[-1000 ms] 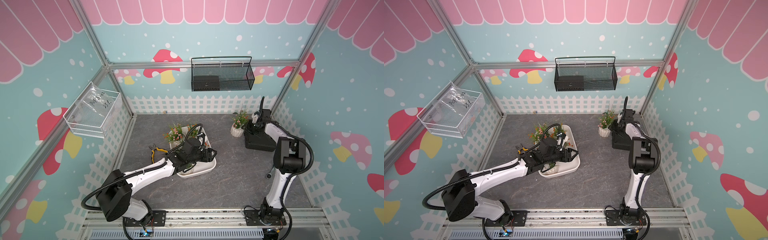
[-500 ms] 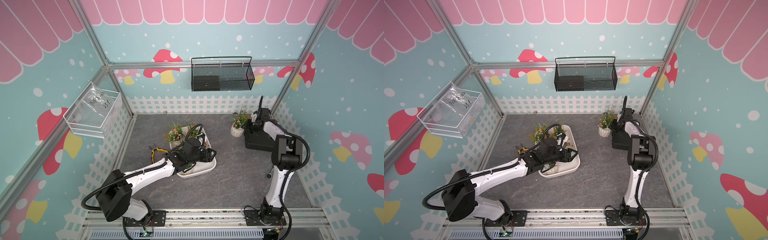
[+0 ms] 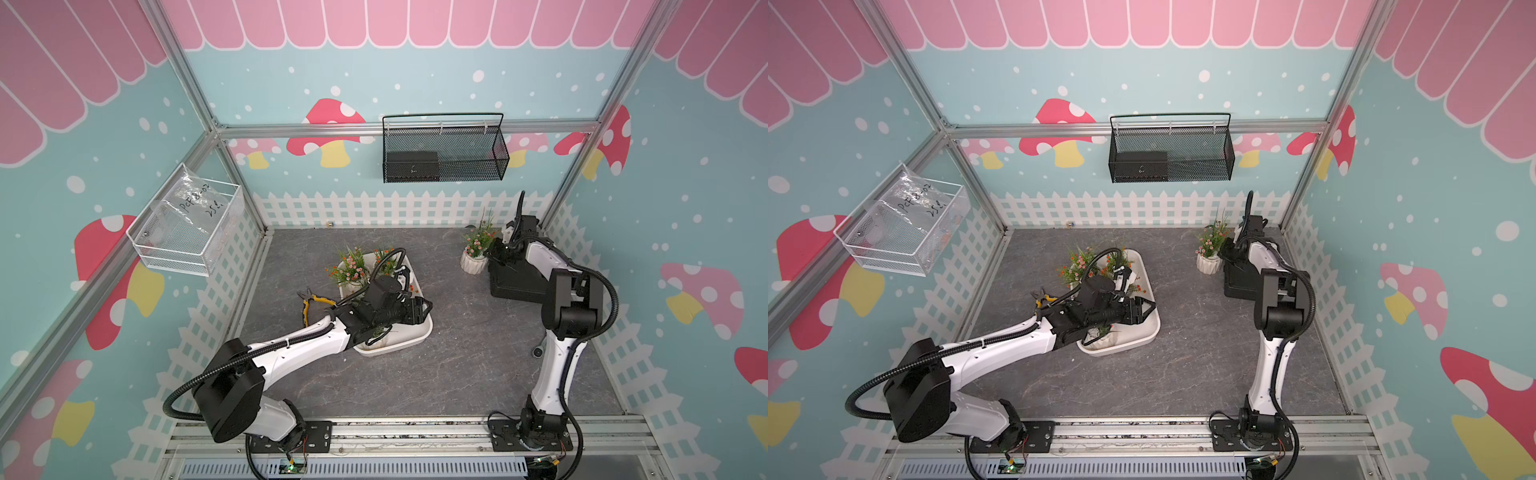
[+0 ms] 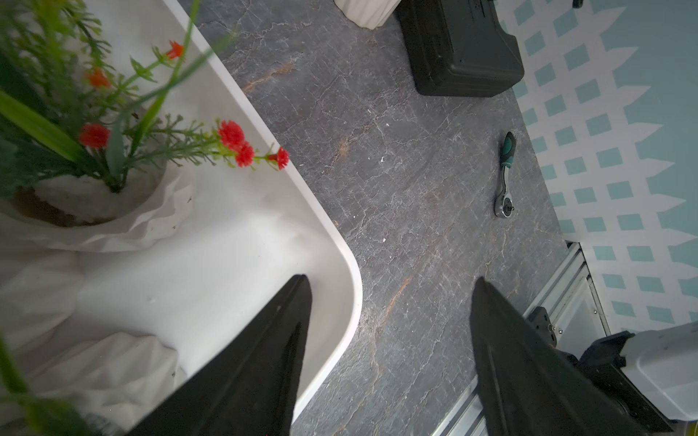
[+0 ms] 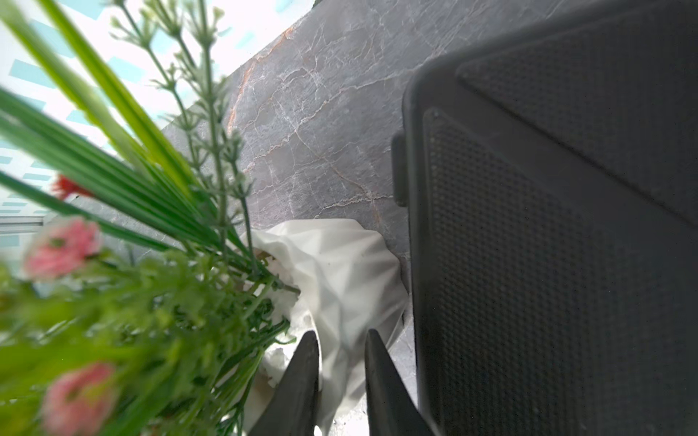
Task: Put the potted gypsophila into the storage box
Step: Pick up the baby's breath potted plant from the center of the board.
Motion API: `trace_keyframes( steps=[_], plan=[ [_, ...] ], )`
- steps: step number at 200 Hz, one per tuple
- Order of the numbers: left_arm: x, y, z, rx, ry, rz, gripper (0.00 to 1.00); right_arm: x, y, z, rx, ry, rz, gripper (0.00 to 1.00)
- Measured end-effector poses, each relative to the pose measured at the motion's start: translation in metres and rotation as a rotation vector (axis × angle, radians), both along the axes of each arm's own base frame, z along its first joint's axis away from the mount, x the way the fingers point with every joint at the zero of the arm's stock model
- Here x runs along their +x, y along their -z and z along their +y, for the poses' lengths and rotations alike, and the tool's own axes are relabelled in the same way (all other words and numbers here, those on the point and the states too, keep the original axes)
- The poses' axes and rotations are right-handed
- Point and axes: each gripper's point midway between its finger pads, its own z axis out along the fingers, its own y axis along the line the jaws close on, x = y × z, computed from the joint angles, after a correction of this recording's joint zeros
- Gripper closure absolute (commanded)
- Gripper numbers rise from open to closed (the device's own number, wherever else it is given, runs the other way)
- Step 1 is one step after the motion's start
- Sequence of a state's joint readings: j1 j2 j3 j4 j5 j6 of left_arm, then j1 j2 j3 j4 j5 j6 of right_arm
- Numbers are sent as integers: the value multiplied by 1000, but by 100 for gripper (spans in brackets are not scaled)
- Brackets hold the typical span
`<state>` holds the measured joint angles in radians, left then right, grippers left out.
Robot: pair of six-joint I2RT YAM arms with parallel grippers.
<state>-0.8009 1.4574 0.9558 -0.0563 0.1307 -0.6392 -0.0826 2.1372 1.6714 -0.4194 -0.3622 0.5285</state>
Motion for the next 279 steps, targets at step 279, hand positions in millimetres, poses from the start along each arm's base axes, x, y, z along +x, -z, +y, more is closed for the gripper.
trace_keyframes(
  steps=[279],
  plan=[
    [10, 5, 12, 88, -39, -72, 33, -89, -80, 20, -94, -102, -104, 100]
  ],
)
